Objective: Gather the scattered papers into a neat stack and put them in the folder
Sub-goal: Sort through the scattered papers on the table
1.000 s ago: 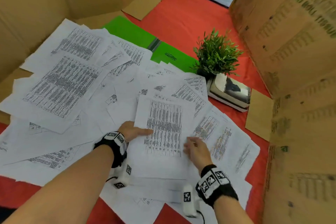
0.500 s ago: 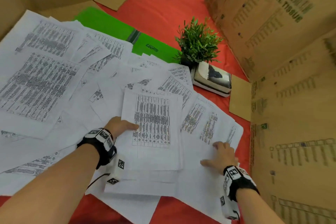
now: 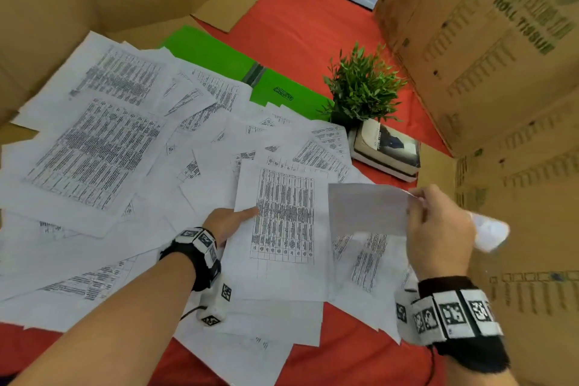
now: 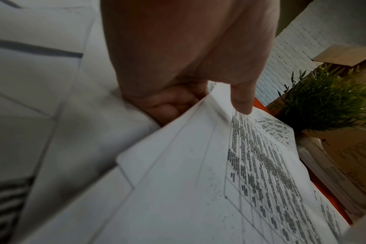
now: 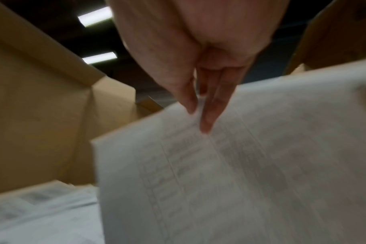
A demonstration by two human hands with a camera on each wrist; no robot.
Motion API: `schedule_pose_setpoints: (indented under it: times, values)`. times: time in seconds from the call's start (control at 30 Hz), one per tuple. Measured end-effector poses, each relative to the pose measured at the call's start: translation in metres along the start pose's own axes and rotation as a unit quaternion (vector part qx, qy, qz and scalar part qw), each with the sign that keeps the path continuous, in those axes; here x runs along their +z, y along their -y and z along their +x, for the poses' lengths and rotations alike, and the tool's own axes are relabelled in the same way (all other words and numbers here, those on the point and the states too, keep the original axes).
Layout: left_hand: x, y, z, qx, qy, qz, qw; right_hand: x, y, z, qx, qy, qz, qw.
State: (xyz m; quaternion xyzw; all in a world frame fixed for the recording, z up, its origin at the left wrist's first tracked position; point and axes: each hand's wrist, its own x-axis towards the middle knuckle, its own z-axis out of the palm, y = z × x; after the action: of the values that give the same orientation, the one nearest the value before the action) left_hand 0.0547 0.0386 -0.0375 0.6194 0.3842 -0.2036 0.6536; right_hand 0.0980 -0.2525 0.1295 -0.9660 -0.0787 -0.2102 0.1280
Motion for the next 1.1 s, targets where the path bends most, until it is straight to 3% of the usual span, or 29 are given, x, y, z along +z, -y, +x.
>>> schedule_pose_setpoints:
  times: [0.13, 0.2, 0.27, 0.37, 0.47, 0.53, 0.63, 0.7, 0.8, 0.87, 0.9, 0.97, 1.03, 1.1]
  values:
    - [-0.001, 0.0, 0.001, 0.001, 0.01, 0.005, 1.0, -0.01, 0.036, -0.019, -0.087, -0.068, 0.184, 0.977]
    - [-0.002, -0.001, 0.001, -0.003, 0.011, 0.013, 1.0, -0.009, 0.042, -0.031, -0.059, -0.011, 0.304, 0.951]
    - [-0.001, -0.002, -0.002, -0.006, 0.007, 0.019, 1.0, 0.003, 0.041, -0.045, 0.032, 0.064, 0.387, 0.919]
    - [0.0, -0.006, -0.008, -0.018, -0.009, 0.04, 0.999, 0.047, 0.016, -0.067, 0.194, 0.16, 0.346, 0.904]
    - [-0.001, -0.008, -0.01, -0.017, -0.005, 0.059, 0.998, 0.086, -0.013, -0.088, 0.241, 0.279, 0.226, 0.902]
    - [-0.002, -0.008, -0.011, -0.016, 0.006, 0.057, 0.998, 0.097, -0.017, -0.097, 0.223, 0.329, 0.178, 0.9]
    - [-0.004, -0.005, -0.011, 0.002, 0.027, 0.044, 0.999, 0.107, -0.012, -0.101, 0.152, 0.318, 0.144, 0.925]
    - [-0.003, -0.002, -0.012, 0.024, 0.039, 0.046, 0.998, 0.113, 0.0, -0.098, 0.105, 0.321, 0.146, 0.93]
    - [0.004, 0.001, -0.009, 0.052, 0.046, 0.109, 0.992, 0.117, 0.025, -0.09, 0.016, 0.367, 0.178, 0.913]
    - [0.011, -0.002, -0.008, 0.082, 0.028, 0.137, 0.987, 0.116, 0.025, -0.085, 0.029, 0.333, 0.206, 0.92]
    - [0.014, -0.005, -0.006, 0.097, 0.017, 0.137, 0.986, 0.116, 0.016, -0.083, 0.076, 0.279, 0.208, 0.934]
    - [0.017, -0.014, -0.006, 0.124, -0.002, 0.126, 0.984, 0.111, -0.019, -0.079, 0.236, 0.154, 0.164, 0.945]
    - [0.017, -0.02, -0.005, 0.141, -0.019, 0.132, 0.981, 0.097, -0.06, -0.079, 0.427, 0.126, 0.074, 0.893]
    - [0.014, -0.021, 0.002, 0.138, -0.025, 0.14, 0.98, 0.087, -0.099, -0.087, 0.559, 0.171, 0.029, 0.811]
